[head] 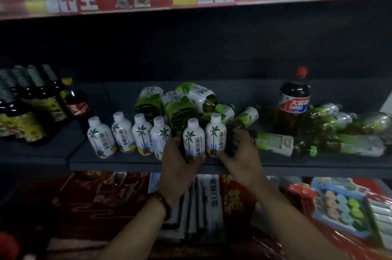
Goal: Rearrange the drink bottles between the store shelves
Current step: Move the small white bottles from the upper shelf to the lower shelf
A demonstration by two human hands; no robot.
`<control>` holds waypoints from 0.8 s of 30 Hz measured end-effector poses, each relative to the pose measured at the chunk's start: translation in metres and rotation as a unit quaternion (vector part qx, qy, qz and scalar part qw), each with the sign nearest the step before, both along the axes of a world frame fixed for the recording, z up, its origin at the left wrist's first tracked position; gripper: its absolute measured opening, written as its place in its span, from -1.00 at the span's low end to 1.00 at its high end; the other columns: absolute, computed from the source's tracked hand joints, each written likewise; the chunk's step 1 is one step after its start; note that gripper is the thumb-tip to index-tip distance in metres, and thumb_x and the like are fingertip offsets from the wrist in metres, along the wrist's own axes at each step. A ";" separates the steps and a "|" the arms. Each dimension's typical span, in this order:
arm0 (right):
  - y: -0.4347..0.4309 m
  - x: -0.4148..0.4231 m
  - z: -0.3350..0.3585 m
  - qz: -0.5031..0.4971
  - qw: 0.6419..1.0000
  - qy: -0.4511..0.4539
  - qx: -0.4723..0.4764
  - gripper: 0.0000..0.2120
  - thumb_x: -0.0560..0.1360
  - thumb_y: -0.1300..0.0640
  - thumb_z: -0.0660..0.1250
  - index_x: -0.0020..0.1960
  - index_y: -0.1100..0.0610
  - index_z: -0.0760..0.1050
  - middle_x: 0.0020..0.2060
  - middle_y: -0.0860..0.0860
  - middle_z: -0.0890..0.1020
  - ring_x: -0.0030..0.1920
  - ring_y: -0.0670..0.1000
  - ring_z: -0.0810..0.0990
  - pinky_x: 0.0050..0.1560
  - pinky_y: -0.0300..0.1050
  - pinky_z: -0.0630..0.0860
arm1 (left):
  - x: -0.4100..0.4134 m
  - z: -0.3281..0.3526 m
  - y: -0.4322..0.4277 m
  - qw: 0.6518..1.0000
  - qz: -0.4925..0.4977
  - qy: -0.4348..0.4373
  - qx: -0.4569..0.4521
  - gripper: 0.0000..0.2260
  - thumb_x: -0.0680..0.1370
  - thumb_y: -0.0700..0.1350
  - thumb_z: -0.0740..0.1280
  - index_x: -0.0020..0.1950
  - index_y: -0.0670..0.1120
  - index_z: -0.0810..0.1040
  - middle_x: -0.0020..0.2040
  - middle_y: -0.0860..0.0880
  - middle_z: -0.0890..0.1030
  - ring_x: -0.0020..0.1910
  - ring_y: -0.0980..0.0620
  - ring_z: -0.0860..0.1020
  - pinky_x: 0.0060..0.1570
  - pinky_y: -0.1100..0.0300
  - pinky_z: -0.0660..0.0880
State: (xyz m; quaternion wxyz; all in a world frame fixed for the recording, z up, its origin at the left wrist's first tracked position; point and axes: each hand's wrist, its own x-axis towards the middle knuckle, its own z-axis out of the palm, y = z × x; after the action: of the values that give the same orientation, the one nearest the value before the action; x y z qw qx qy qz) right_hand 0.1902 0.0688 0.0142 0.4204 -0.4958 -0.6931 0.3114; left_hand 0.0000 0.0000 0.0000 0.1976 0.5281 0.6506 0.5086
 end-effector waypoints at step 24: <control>-0.047 0.025 0.035 0.110 0.991 0.049 -0.049 -0.42 0.38 0.00 0.68 0.32 -0.14 0.53 0.14 -0.26 0.72 0.16 -0.21 0.69 0.19 -0.11 0.66 | 0.014 0.043 -0.044 0.987 -0.113 -0.113 -0.005 -0.59 0.63 -0.01 0.47 0.41 0.27 0.45 0.28 0.36 0.63 0.27 0.36 0.59 0.17 0.40 0.57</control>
State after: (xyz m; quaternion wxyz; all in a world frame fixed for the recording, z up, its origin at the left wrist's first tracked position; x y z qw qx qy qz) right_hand 0.2151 0.0223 0.0496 0.3923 -0.4209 -0.7056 0.4136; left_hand 0.0139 -0.0440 0.0432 0.3284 0.5364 0.5627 0.5365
